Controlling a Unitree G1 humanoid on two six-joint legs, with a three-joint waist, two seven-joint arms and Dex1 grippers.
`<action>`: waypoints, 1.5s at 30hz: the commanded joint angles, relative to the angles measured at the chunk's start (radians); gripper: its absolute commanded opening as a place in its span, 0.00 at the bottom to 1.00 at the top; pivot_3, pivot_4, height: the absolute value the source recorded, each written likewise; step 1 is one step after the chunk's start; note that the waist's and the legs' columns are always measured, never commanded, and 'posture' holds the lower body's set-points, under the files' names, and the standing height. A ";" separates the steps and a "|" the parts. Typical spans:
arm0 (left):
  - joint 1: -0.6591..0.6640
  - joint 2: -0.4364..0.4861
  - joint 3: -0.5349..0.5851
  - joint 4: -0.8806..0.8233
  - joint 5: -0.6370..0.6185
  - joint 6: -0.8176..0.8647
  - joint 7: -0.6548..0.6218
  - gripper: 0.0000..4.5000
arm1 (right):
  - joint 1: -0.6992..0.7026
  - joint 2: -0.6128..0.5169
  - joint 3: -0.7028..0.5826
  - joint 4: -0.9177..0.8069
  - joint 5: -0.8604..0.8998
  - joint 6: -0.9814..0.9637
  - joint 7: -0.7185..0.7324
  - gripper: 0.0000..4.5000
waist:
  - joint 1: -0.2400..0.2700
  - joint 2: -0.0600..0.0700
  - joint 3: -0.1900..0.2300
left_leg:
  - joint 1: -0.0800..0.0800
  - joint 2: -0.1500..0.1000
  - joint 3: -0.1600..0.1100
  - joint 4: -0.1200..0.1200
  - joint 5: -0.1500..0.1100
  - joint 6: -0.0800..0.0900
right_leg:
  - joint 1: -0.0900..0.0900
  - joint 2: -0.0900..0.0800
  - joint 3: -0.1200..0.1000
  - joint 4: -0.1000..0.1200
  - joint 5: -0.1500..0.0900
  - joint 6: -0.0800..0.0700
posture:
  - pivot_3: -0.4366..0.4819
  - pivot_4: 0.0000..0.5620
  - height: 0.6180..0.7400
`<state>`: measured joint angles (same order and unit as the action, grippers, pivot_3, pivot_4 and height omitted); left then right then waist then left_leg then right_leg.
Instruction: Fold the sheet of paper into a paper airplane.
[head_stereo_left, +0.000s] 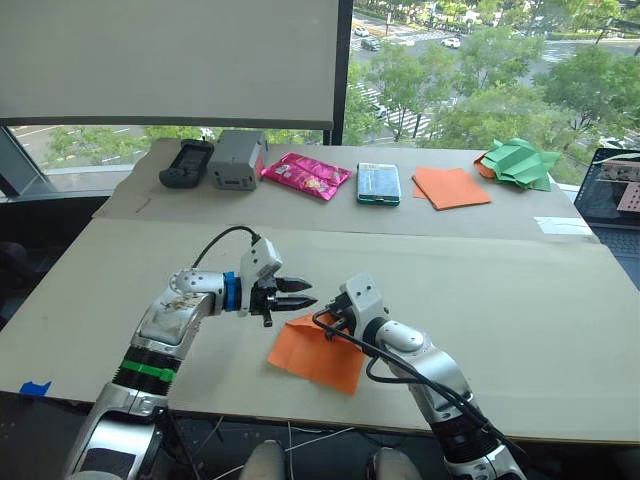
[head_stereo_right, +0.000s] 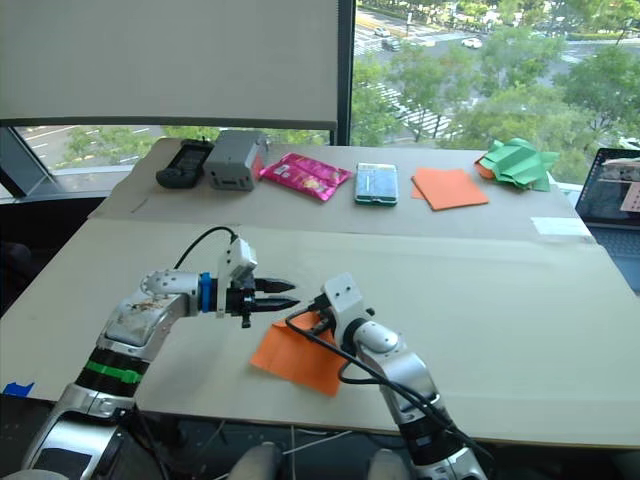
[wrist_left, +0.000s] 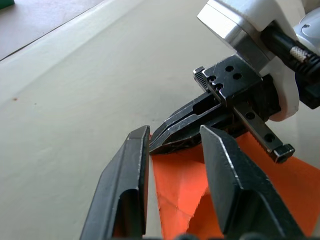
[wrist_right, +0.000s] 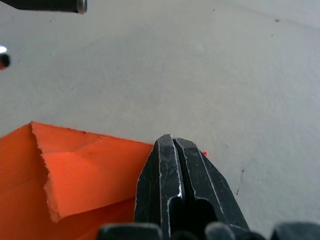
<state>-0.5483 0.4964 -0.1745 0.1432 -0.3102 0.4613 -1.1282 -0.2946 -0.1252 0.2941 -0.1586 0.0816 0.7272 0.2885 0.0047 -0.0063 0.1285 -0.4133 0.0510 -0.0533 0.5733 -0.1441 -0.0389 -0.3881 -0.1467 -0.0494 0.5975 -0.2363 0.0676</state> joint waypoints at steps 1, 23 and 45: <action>-0.031 -0.025 -0.050 0.080 0.072 -0.056 0.024 0.07 | 0.016 -0.001 -0.016 0.027 -0.015 0.014 -0.021 0.00 | 0.000 0.000 0.000 | 0.000 0.000 0.000 0.000 0.000 0.000 | 0.000 0.000 0.000 0.000 0.000 0.000 | 0.48 0.27 0.69; -0.022 -0.084 -0.207 0.316 0.326 -0.246 0.077 0.01 | 0.028 0.000 0.002 -0.003 -0.012 0.034 -0.035 0.00 | 0.006 0.000 -0.006 | 0.000 0.000 0.000 0.001 0.000 -0.001 | 0.001 0.000 0.000 0.000 0.000 0.000 | 0.48 0.27 0.69; 0.168 0.107 -0.138 0.118 0.286 -0.163 0.005 0.01 | 0.037 -0.004 0.022 -0.011 -0.010 0.048 -0.023 0.00 | -0.023 0.002 -0.010 | 0.007 0.001 0.000 0.000 -0.004 -0.007 | 0.001 0.000 0.002 0.003 -0.001 -0.002 | 0.48 0.27 0.69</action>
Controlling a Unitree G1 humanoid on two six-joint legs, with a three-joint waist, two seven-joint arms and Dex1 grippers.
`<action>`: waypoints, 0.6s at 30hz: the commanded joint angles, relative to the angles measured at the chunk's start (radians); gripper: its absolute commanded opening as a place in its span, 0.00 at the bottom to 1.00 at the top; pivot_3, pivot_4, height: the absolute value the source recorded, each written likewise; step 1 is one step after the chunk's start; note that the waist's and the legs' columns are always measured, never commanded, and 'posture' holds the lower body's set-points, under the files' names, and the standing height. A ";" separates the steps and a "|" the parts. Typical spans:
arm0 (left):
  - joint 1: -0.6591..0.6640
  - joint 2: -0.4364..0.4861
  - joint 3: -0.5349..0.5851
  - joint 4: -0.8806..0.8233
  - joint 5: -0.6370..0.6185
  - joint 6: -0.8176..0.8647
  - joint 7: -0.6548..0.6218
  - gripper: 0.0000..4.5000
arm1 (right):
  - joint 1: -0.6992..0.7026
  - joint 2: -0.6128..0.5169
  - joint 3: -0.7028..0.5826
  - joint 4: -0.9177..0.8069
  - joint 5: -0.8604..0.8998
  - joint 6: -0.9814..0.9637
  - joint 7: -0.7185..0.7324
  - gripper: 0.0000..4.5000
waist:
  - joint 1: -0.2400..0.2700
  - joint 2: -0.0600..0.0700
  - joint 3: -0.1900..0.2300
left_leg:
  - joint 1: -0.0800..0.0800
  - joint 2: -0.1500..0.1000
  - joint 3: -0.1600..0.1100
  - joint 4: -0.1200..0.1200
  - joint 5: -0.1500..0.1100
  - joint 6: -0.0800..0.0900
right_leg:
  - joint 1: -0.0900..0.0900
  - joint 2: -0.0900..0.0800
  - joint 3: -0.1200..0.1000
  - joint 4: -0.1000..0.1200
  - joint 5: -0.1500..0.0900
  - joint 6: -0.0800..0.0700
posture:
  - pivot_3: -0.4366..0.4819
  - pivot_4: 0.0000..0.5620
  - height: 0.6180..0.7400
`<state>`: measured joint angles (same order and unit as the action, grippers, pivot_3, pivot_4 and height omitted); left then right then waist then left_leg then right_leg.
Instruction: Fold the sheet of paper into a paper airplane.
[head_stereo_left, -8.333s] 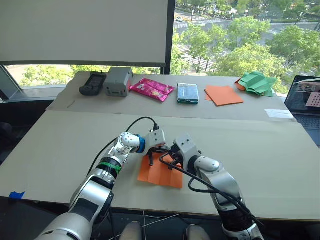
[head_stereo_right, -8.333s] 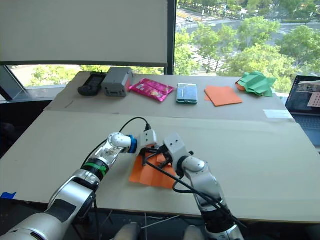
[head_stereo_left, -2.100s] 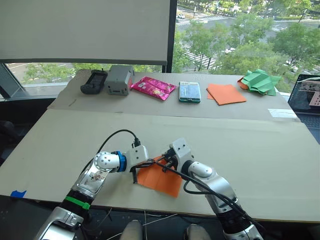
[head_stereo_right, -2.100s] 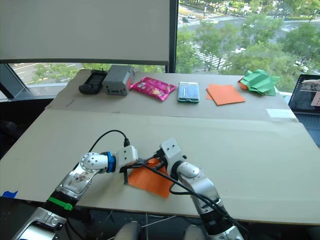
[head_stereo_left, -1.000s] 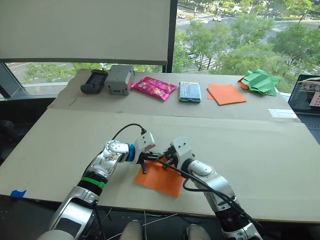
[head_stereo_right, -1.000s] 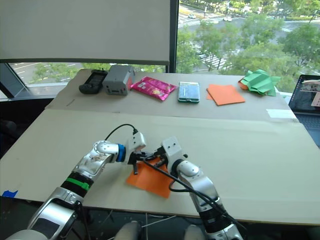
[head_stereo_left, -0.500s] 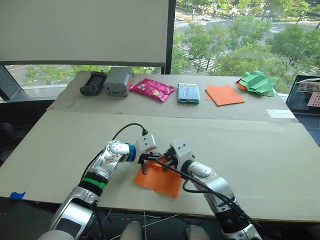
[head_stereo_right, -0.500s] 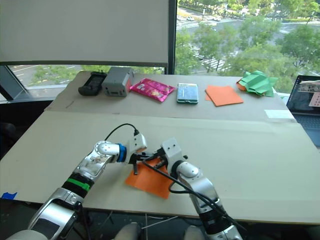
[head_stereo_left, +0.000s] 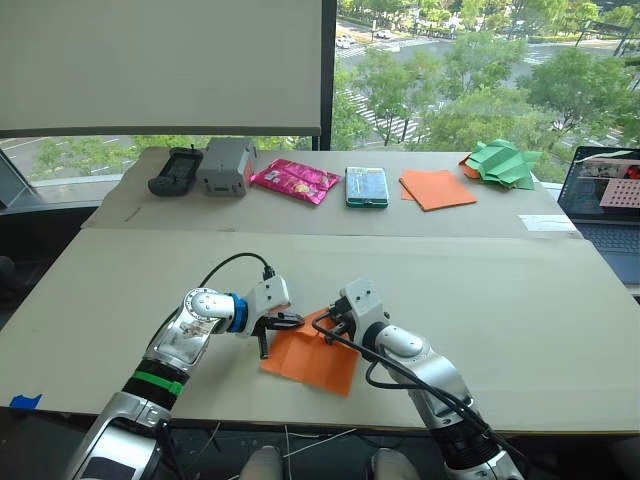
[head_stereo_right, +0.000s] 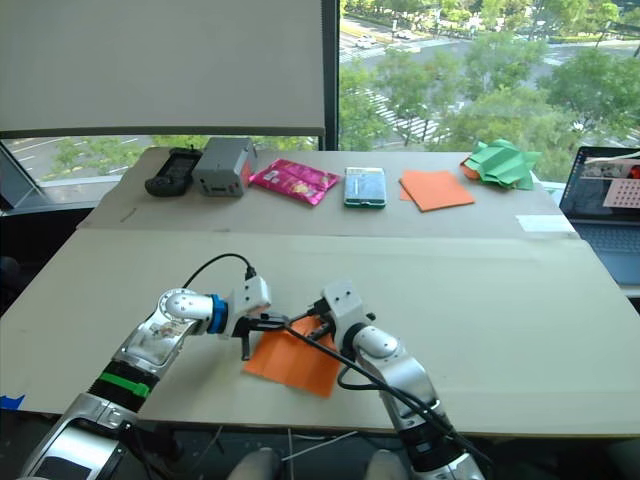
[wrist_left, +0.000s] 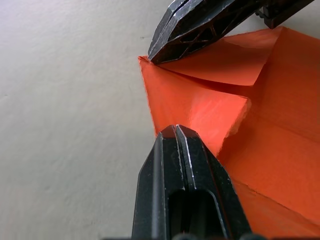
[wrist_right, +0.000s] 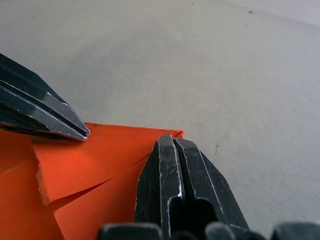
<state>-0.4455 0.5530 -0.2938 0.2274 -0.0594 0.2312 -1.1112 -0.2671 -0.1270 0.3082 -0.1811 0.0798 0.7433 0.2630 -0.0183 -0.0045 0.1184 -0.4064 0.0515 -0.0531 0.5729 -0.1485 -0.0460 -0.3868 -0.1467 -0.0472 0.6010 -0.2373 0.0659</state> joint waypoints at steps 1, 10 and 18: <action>0.077 0.065 -0.013 0.022 0.031 0.071 -0.013 0.01 | 0.010 -0.001 0.010 0.011 -0.008 0.032 0.004 0.00 | -0.001 0.000 0.000 | 0.000 0.000 0.000 0.000 0.000 0.000 | 0.000 0.000 0.000 0.000 0.000 0.000 | 0.48 0.27 0.69; 0.117 0.104 0.033 -0.034 0.006 0.090 0.009 0.01 | 0.004 -0.005 0.015 0.018 -0.010 0.028 0.017 0.00 | -0.002 0.001 0.000 | 0.001 0.000 0.000 -0.001 0.000 -0.001 | -0.001 0.000 0.000 0.000 0.000 -0.001 | 0.48 0.27 0.69; 0.000 0.060 0.116 -0.112 -0.098 0.131 0.021 0.01 | 0.003 -0.063 -0.020 -0.077 0.001 0.040 0.059 0.00 | 0.008 -0.001 0.006 | -0.004 0.000 0.000 -0.001 0.000 -0.001 | -0.003 0.000 0.000 -0.001 0.000 -0.001 | 0.48 0.27 0.69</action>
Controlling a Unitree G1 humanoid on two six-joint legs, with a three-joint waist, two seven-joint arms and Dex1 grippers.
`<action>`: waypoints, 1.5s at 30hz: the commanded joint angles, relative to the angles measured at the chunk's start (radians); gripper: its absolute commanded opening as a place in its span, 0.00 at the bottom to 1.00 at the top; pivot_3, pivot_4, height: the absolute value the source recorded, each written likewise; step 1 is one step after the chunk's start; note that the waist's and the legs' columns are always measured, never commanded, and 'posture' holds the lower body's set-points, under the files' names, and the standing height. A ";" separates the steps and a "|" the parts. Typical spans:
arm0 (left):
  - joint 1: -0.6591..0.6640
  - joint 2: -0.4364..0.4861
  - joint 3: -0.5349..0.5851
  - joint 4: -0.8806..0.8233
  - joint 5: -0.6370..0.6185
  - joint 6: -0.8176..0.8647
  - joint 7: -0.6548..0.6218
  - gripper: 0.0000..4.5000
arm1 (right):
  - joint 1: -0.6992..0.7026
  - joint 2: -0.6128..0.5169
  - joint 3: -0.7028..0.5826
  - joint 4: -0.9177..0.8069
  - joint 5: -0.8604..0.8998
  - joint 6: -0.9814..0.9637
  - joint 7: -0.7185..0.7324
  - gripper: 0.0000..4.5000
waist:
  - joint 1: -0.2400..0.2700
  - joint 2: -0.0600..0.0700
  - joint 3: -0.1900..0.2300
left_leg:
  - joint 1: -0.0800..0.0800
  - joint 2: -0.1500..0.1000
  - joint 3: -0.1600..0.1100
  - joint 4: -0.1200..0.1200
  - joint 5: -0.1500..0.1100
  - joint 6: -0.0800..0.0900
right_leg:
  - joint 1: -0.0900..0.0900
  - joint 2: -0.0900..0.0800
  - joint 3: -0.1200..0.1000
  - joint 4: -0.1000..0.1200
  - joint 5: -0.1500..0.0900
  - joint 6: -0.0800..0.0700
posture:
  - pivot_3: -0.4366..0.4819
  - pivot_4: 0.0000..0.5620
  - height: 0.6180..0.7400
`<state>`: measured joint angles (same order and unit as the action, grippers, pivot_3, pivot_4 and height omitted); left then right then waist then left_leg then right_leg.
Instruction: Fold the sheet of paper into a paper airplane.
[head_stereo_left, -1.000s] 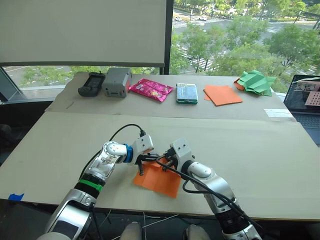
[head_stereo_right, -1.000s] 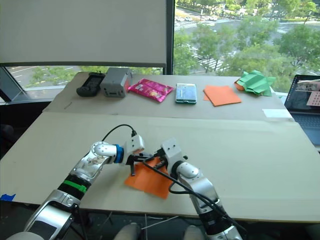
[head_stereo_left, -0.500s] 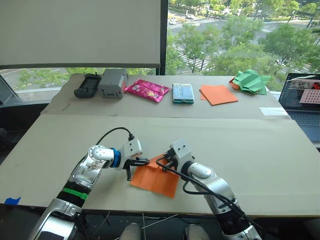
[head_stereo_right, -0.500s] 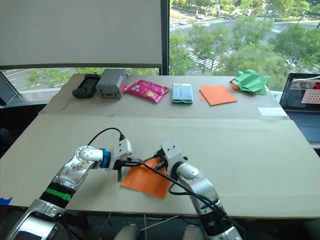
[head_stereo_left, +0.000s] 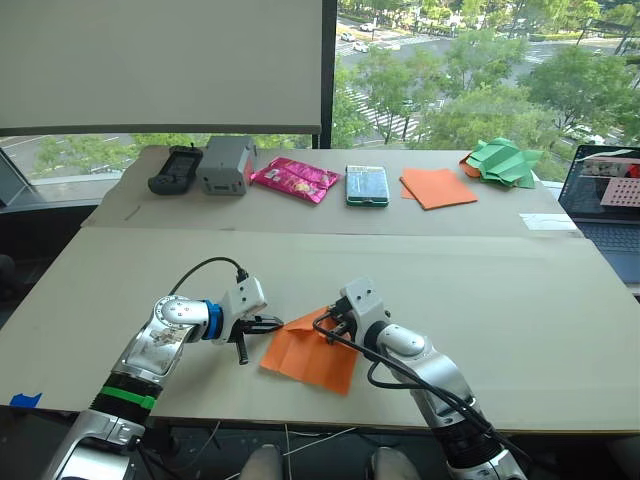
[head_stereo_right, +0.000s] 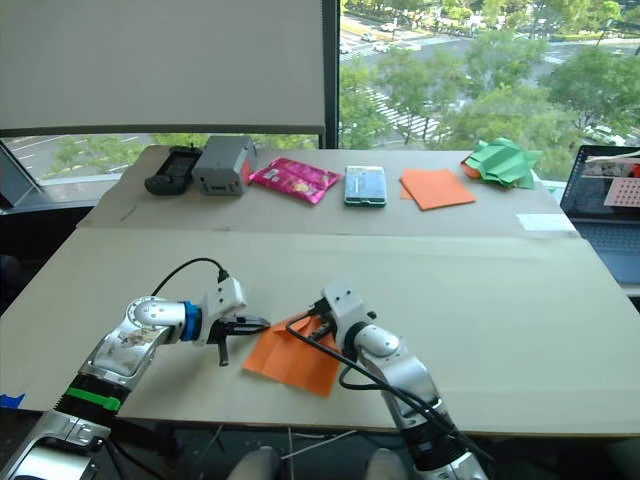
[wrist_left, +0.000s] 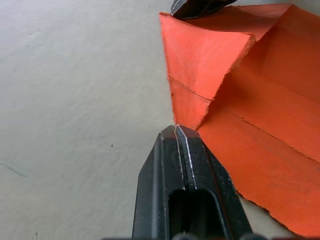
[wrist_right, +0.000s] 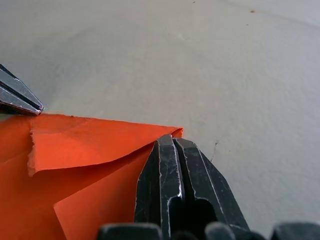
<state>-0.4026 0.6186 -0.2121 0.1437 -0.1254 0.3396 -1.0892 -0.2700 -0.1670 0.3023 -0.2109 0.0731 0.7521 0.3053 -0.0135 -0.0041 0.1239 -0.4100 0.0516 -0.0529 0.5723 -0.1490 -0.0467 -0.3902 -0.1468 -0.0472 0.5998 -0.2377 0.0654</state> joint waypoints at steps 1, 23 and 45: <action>-0.055 -0.014 0.037 -0.036 -0.046 0.029 -0.004 0.01 | 0.008 -0.032 -0.018 -0.063 0.010 0.038 0.023 0.00 | 0.005 -0.001 0.001 | -0.001 0.000 0.000 0.000 0.000 0.000 | 0.000 0.000 0.000 0.000 0.000 0.000 | 0.48 0.27 0.69; -0.129 -0.208 -0.154 0.332 0.100 -0.243 -0.006 0.01 | 0.251 -0.344 -0.188 -0.399 0.119 0.153 0.195 0.00 | 0.038 -0.003 0.001 | -0.005 -0.001 0.002 0.003 0.000 0.000 | 0.003 0.000 0.000 -0.006 0.001 0.002 | 0.48 0.27 0.69; -0.125 -0.197 -0.149 0.333 0.112 -0.246 -0.004 0.01 | 0.132 -0.160 -0.077 -0.319 0.202 0.084 0.209 0.00 | 0.025 -0.006 0.000 | -0.002 -0.001 0.001 0.003 0.000 0.000 | 0.004 -0.001 -0.001 -0.005 0.001 0.003 | 0.48 0.27 0.69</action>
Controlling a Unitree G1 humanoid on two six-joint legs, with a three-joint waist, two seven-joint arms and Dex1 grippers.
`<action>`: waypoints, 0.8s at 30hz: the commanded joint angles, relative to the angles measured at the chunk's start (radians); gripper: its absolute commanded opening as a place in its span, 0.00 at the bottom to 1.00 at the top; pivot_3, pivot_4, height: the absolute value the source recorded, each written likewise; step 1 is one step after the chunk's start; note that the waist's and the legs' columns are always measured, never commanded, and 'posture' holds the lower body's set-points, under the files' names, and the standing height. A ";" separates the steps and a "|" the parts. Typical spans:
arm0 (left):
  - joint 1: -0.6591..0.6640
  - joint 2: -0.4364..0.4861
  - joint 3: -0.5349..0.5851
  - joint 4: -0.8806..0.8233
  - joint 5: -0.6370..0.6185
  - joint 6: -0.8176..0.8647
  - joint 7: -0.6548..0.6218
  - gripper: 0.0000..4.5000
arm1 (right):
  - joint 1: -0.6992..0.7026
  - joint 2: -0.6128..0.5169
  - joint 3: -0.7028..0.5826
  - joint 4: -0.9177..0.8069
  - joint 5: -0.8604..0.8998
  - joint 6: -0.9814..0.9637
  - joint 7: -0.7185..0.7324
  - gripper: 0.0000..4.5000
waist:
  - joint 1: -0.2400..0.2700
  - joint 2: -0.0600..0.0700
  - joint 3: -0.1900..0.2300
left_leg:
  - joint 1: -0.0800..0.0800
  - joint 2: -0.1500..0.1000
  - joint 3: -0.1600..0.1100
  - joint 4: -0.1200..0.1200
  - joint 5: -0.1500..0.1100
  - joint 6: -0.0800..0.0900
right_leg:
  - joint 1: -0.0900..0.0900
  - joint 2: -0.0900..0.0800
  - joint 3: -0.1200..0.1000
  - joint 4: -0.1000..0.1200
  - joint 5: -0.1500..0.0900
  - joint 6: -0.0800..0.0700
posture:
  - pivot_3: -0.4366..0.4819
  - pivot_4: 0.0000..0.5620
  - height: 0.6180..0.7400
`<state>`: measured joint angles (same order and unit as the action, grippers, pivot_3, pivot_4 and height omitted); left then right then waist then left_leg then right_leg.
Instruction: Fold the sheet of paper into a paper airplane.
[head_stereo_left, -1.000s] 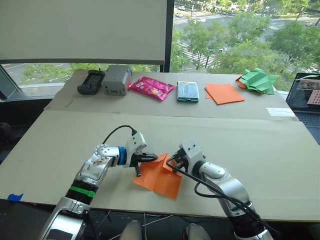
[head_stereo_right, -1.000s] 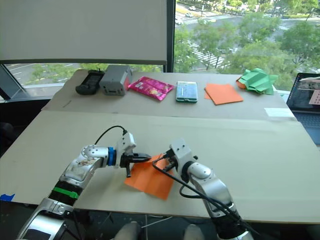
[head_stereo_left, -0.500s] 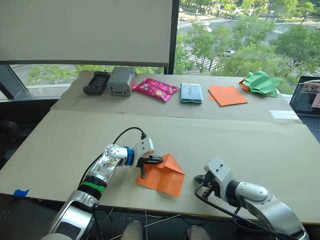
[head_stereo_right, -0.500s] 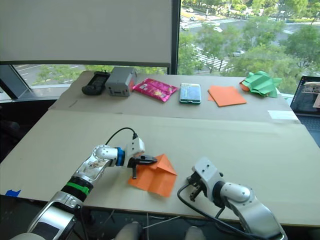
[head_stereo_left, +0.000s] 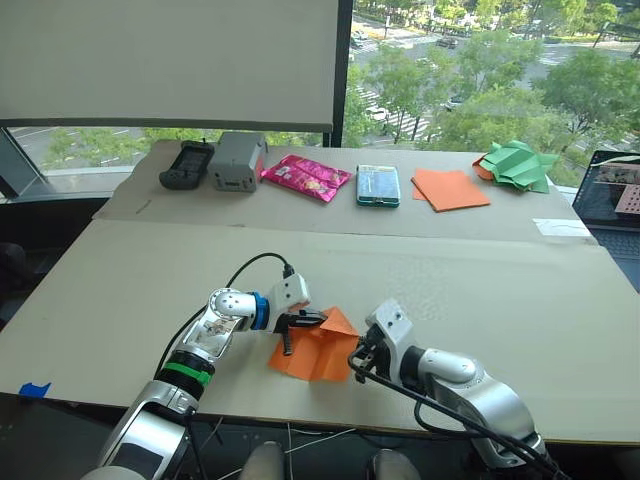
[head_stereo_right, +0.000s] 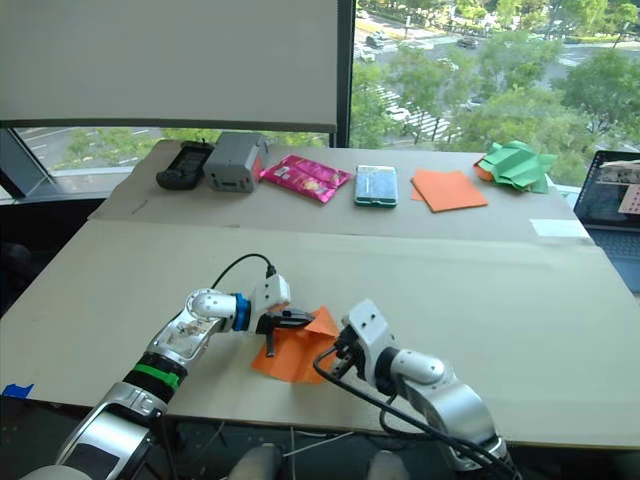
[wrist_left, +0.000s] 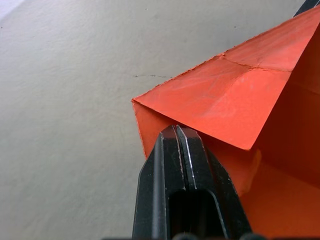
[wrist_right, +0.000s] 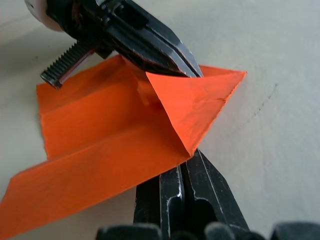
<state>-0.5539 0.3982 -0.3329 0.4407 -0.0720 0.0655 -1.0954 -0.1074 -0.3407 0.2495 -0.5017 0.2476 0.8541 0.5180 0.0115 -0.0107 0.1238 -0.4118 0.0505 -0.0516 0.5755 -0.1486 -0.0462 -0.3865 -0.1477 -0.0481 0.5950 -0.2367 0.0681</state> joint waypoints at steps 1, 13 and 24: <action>0.026 0.024 -0.029 0.036 0.059 0.027 0.002 0.01 | -0.039 0.017 -0.022 -0.029 0.029 -0.018 -0.004 0.00 | 0.000 0.000 0.000 | 0.000 0.000 0.000 0.000 0.000 0.000 | 0.000 0.000 0.000 0.000 0.000 0.000 | 0.48 0.27 0.69; 0.050 0.091 -0.039 -0.043 0.100 0.016 0.006 0.01 | -0.071 0.030 0.009 0.011 0.014 -0.025 -0.022 0.00 | -0.006 0.002 -0.001 | 0.001 0.000 0.000 -0.001 0.000 0.000 | -0.001 0.000 0.000 0.001 0.000 0.000 | 0.48 0.27 0.69; 0.085 0.073 -0.062 -0.148 0.069 0.076 -0.019 0.01 | -0.139 0.084 0.062 0.097 0.003 -0.060 -0.024 0.00 | -0.001 0.003 -0.001 | 0.001 0.000 0.000 -0.001 0.000 0.000 | -0.001 0.000 0.000 0.001 0.000 0.000 | 0.48 0.27 0.69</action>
<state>-0.4988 0.4670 -0.3508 0.2791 -0.0285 0.1082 -1.0865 -0.2270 -0.2600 0.3069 -0.3957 0.2503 0.8304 0.4943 0.0102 -0.0082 0.1228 -0.4112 0.0509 -0.0518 0.5745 -0.1488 -0.0464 -0.3872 -0.1475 -0.0481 0.5958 -0.2367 0.0679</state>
